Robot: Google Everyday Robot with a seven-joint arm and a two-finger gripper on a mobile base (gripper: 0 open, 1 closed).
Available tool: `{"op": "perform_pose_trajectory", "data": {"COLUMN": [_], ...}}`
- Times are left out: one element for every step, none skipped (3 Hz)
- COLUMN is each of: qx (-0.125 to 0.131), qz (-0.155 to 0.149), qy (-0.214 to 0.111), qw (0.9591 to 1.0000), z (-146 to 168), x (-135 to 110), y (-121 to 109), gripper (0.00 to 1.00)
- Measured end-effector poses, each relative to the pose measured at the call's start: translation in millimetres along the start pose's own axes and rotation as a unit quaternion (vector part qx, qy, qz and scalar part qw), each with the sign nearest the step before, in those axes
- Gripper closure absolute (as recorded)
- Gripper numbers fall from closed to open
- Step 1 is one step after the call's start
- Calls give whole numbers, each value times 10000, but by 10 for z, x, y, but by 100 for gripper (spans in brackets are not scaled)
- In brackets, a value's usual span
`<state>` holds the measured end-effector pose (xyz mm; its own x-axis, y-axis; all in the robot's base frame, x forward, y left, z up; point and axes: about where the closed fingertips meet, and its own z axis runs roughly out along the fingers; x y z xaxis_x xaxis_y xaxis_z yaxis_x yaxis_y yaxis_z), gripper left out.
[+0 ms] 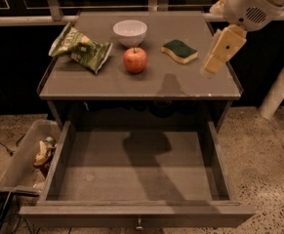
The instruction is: Place apple into top drawer
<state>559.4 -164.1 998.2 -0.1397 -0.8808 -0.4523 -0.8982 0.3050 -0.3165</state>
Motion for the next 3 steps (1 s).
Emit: {"op": "perform_pose_trajectory", "data": {"qx": [159, 260, 154], "qz": [31, 297, 759], "qy": [-145, -709, -1312], "qw": [9998, 9967, 9883], "z": [17, 200, 537], "x": [-69, -180, -285], "y": [-38, -283, -524], "gripper": [0, 0, 0]}}
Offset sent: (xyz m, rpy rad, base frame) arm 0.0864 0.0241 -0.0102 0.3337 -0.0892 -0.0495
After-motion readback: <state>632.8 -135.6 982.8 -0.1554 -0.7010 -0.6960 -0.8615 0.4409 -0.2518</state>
